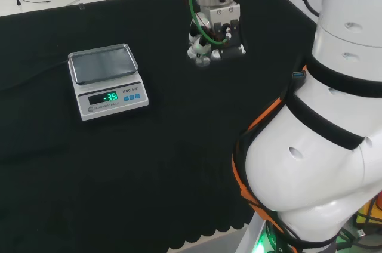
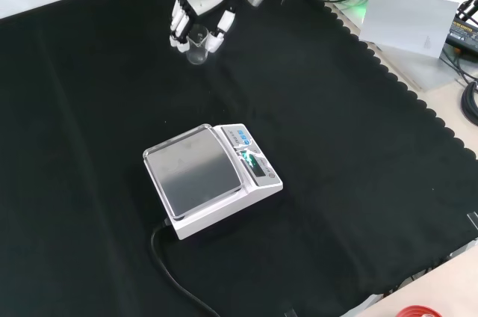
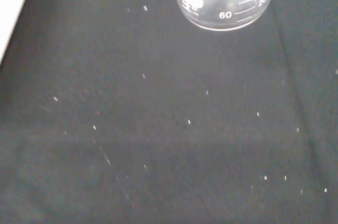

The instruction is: Put the beaker on the electronic balance.

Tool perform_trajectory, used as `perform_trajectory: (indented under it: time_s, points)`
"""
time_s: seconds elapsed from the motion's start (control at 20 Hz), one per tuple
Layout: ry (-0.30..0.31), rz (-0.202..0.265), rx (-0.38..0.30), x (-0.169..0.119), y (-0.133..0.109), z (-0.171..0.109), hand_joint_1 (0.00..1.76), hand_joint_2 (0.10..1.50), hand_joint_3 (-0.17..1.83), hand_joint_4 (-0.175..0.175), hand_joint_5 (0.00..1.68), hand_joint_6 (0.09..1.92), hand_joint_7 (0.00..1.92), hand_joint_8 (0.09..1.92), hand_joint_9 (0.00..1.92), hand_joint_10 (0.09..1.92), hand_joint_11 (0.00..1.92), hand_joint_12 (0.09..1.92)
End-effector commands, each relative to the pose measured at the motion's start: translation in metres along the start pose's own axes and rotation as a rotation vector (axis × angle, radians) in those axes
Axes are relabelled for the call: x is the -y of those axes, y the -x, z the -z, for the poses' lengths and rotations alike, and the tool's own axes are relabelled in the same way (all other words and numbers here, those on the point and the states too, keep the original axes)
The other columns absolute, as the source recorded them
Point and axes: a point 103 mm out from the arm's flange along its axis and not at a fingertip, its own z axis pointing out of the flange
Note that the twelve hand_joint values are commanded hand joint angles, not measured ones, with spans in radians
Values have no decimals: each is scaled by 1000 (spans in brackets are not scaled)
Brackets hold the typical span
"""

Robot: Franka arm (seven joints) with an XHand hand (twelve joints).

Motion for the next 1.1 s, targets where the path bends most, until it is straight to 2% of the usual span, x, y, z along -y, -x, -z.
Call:
perform_trajectory:
  time_s: [0.05,0.55,1.1]
  points:
    - [27,39,-29,15,-14,27,1092,1217,-175,-108,743,808,607,657,1032,493,848,1073]
    - [44,109,-37,5,-52,51,1094,1217,-175,-103,762,814,635,657,1054,492,863,1066]
    - [37,185,-27,-19,-99,56,1098,1216,-175,-102,771,814,652,653,1067,485,880,1058]
